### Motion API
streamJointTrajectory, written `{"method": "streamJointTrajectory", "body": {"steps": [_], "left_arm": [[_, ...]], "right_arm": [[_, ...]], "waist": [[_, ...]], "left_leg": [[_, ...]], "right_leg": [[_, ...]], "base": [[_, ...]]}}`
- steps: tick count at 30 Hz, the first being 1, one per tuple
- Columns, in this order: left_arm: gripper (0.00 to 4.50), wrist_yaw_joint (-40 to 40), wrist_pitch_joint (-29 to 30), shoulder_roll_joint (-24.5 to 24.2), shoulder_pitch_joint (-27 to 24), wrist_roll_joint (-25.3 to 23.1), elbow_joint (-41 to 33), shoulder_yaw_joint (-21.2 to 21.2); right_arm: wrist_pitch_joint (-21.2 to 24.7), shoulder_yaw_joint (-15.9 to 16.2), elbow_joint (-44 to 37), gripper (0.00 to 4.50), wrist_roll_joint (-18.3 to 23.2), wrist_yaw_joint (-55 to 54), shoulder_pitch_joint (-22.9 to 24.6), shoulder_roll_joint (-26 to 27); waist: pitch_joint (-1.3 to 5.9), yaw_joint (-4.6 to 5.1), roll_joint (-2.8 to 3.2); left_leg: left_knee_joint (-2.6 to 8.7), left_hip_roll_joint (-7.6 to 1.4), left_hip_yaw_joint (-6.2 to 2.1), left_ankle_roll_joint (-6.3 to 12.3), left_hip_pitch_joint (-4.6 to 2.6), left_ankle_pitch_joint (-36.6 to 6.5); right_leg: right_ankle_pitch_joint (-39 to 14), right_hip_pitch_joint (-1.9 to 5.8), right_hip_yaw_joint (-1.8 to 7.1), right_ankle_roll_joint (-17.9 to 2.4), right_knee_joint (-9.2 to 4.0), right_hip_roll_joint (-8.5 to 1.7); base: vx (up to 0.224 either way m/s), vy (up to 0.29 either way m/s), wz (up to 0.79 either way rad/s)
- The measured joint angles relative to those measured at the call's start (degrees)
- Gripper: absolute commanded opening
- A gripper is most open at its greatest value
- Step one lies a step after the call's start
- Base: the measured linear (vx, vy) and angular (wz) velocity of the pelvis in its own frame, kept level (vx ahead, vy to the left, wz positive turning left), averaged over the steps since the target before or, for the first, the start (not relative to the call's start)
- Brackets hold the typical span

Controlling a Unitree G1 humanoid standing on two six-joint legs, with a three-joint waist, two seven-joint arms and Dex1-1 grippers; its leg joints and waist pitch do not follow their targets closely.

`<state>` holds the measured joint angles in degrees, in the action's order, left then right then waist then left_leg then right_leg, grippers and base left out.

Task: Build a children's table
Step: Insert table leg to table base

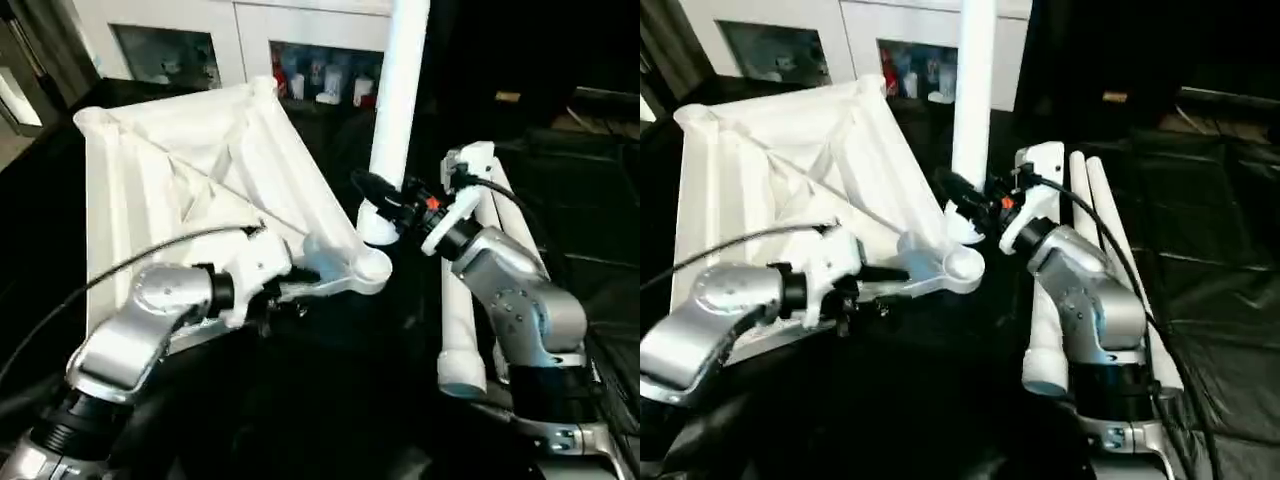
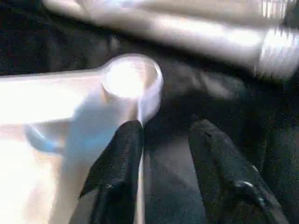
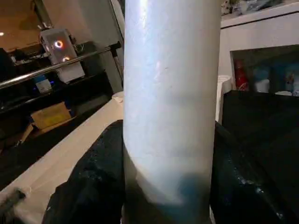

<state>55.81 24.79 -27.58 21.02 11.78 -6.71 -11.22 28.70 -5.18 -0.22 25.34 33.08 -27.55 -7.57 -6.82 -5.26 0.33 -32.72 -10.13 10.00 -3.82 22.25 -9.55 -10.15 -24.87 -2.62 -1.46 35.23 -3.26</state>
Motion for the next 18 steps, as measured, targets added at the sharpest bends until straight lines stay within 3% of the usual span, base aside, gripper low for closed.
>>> {"method": "streamJointTrajectory", "body": {"steps": [8, 11, 18], "left_arm": [[2.71, -11.19, 13.14, 12.85, 12.79, 16.41, 4.41, 15.71], [2.91, -15.74, 16.54, 17.41, 16.38, 21.95, 7.97, 18.84], [3.49, -17.74, 21.41, 20.45, 18.20, 27.42, 8.24, 22.72]], "right_arm": [[4.30, 0.57, -3.02, 1.88, 5.22, 6.64, 1.10, -3.38], [7.43, 0.76, -5.41, 1.88, 8.92, 9.49, 1.45, -4.57], [10.09, 0.67, -6.54, 1.88, 12.15, 12.20, 2.50, -6.51]], "waist": [[0.18, -0.82, -0.22], [0.26, -1.33, -0.35], [0.38, -1.80, -0.50]], "left_leg": [[-1.06, -0.12, -0.10, 0.16, 0.30, -0.06], [-1.43, -0.13, -0.14, 0.29, 0.41, -0.13], [-1.69, -0.18, -0.18, 0.41, 0.52, -0.05]], "right_leg": [[0.01, -0.01, -0.05, 0.01, 0.54, -0.02], [0.02, -0.01, -0.05, 0.01, 0.70, -0.05], [0.20, 0.01, -0.09, 0.15, 0.75, -0.05]], "base": [[0.000, 0.000, 0.00], [0.000, 0.000, 0.00], [0.000, 0.000, 0.00]]}}
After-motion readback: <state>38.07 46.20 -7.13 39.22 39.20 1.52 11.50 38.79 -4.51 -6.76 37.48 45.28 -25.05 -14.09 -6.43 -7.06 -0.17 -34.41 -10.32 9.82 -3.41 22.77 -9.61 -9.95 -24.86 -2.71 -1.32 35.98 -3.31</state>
